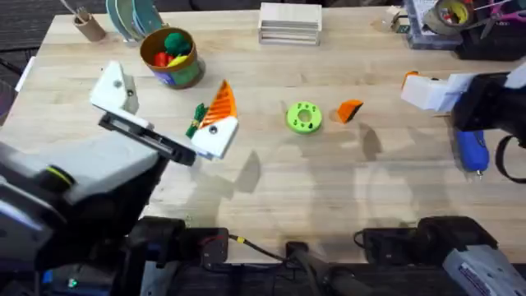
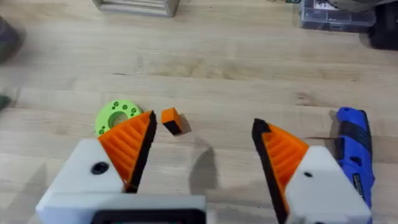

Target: Pick up the gripper from the table and insert it into the empty holder that is missing its gripper. Then pick up a screw, insert it into the mounting hole, and use the screwdriver to tighten it. Finally, clean up the table by picking up the vegetable and placing it into the bucket.

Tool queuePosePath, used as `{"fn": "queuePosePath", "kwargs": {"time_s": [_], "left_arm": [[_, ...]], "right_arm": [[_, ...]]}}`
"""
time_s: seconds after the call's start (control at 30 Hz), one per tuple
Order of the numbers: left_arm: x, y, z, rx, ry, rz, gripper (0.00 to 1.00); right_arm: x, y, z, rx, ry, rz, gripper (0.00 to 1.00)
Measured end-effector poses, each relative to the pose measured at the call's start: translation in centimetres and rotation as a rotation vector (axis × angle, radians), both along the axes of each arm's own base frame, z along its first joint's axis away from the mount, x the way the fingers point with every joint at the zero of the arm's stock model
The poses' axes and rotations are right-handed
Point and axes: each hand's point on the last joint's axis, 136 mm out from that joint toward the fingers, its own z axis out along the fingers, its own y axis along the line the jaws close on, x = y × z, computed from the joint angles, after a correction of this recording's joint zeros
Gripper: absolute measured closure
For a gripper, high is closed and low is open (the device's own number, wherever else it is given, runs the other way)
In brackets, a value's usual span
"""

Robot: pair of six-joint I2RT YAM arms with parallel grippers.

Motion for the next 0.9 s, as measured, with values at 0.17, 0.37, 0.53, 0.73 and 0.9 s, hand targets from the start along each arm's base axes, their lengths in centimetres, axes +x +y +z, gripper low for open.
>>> {"fn": "queuePosePath", "kwargs": {"time_s": [0.17, 0.37, 0.53, 0.73, 0.9], "left_arm": [[-0.2, -0.5, -0.9, 0.004, -0.002, -0.03, 0.008], [-0.3, -1.5, -2.2, 0.009, 0.023, -0.082, 0.008], [-0.4, -2.3, -2.9, 0.01, 0.032, -0.119, 0.008], [-0.3, -3.2, -4.3, 0.012, 0.037, -0.156, 0.008], [-0.3, -4.0, -5.5, 0.016, -0.018, -0.206, 0.008]], "right_arm": [[0.0, 0.0, 0.0, 0.0, 0.0, 0.0, 0.01], [0.0, 0.0, 0.0, 0.0, 0.0, 0.0, 0.01], [0.0, 0.0, 0.0, 0.0, 0.0, 0.0, 0.01], [0.0, 0.0, 0.0, 0.0, 0.0, 0.0, 0.01], [0.0, 0.0, 0.0, 0.0, 0.0, 0.0, 0.009]]}}
